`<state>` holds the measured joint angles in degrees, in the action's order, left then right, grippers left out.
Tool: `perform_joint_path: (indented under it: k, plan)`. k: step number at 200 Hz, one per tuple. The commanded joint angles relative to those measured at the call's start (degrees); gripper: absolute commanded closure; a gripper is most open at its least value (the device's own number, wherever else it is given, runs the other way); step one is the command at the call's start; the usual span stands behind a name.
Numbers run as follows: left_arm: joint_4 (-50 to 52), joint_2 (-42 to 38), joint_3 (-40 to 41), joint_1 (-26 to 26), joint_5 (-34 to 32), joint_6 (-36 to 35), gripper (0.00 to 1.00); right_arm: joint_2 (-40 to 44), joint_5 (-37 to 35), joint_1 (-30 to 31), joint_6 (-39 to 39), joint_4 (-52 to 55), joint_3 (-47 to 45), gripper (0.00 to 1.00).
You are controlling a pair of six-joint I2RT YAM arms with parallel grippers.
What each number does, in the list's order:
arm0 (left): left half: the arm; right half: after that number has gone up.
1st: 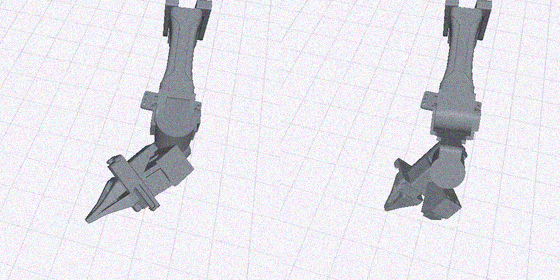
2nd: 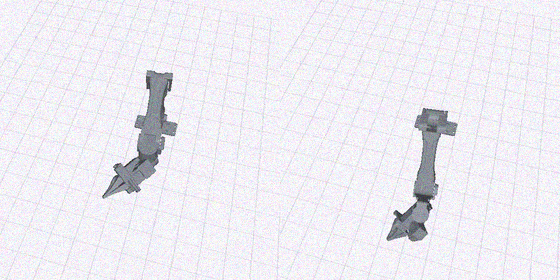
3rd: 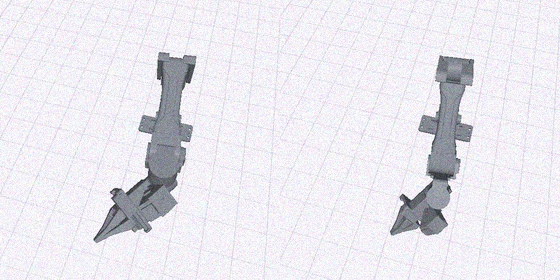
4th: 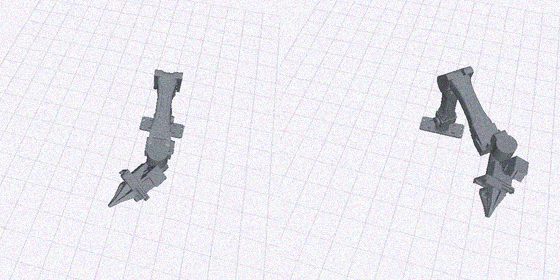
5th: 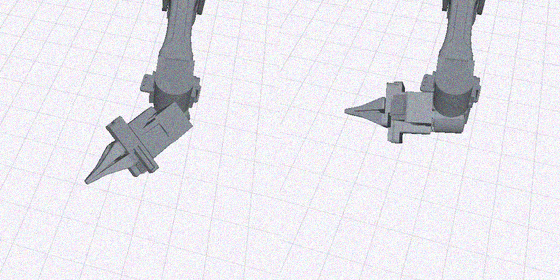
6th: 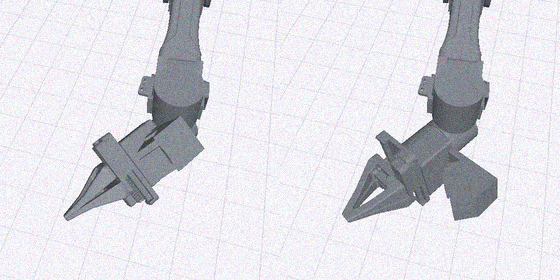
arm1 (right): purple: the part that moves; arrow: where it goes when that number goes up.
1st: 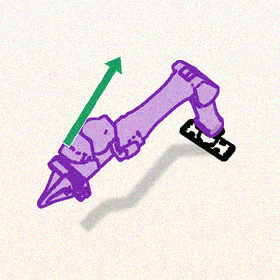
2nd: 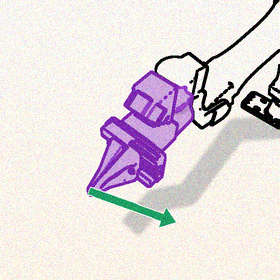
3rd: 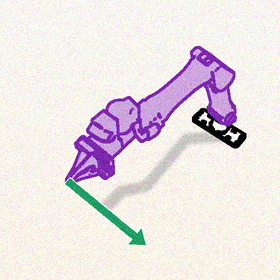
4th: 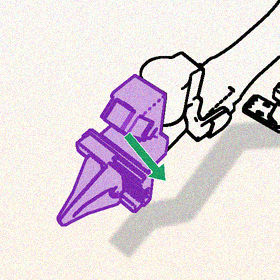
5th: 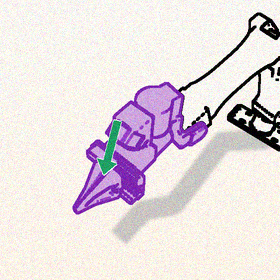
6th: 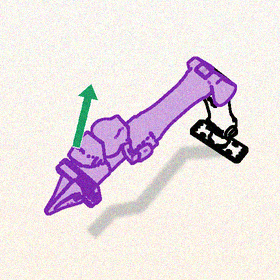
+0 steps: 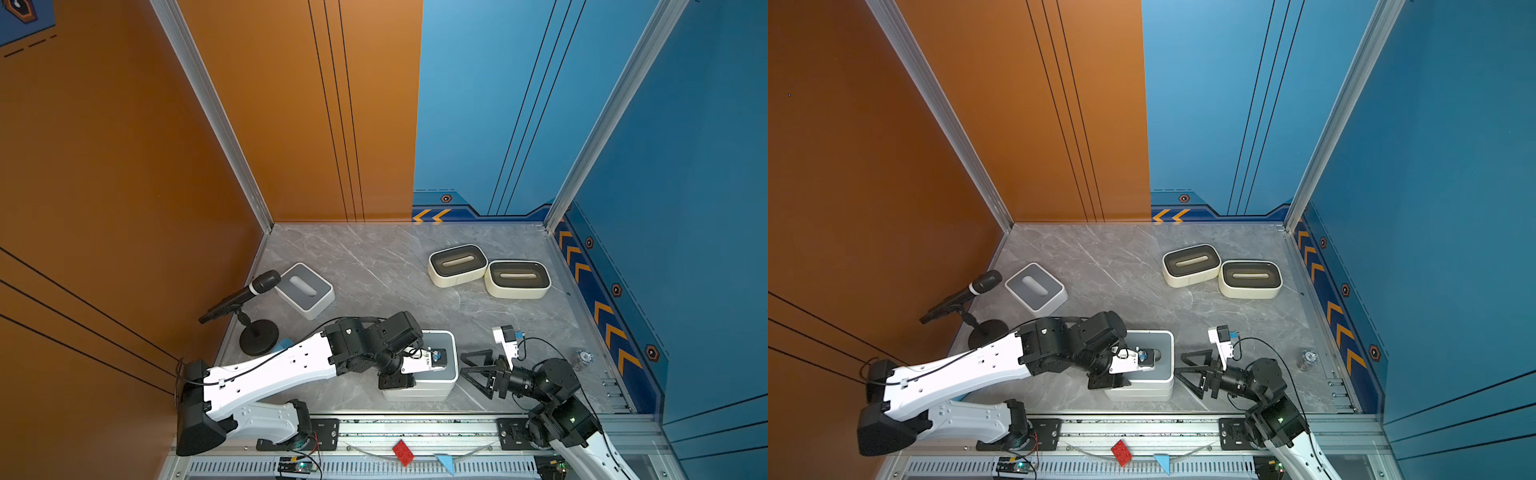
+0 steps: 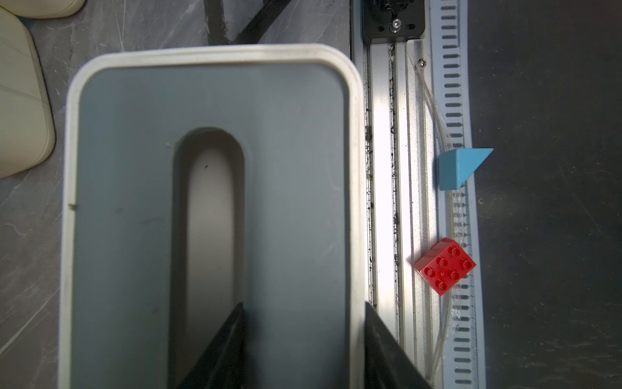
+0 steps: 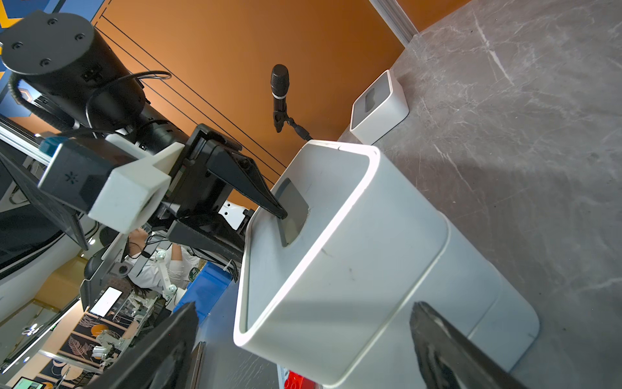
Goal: Stack the tissue boxes
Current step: Place the tissue box at the tissue box.
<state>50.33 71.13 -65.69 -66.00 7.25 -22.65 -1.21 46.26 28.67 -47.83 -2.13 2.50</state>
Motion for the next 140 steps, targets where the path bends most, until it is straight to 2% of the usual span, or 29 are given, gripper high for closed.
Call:
perform_joint_path:
  k: [1, 140]
  plan:
    - [-1.6, -1.2, 0.5, 0.5, 1.9, -0.1, 0.57, 0.8, -1.0, 0.6, 1.1, -0.8, -0.4, 0.00]
    - [-1.6, -1.2, 0.7, 0.7, 2.1, -0.1, 0.54, 0.8, -1.4, 0.9, 1.4, -0.6, -0.4, 0.00]
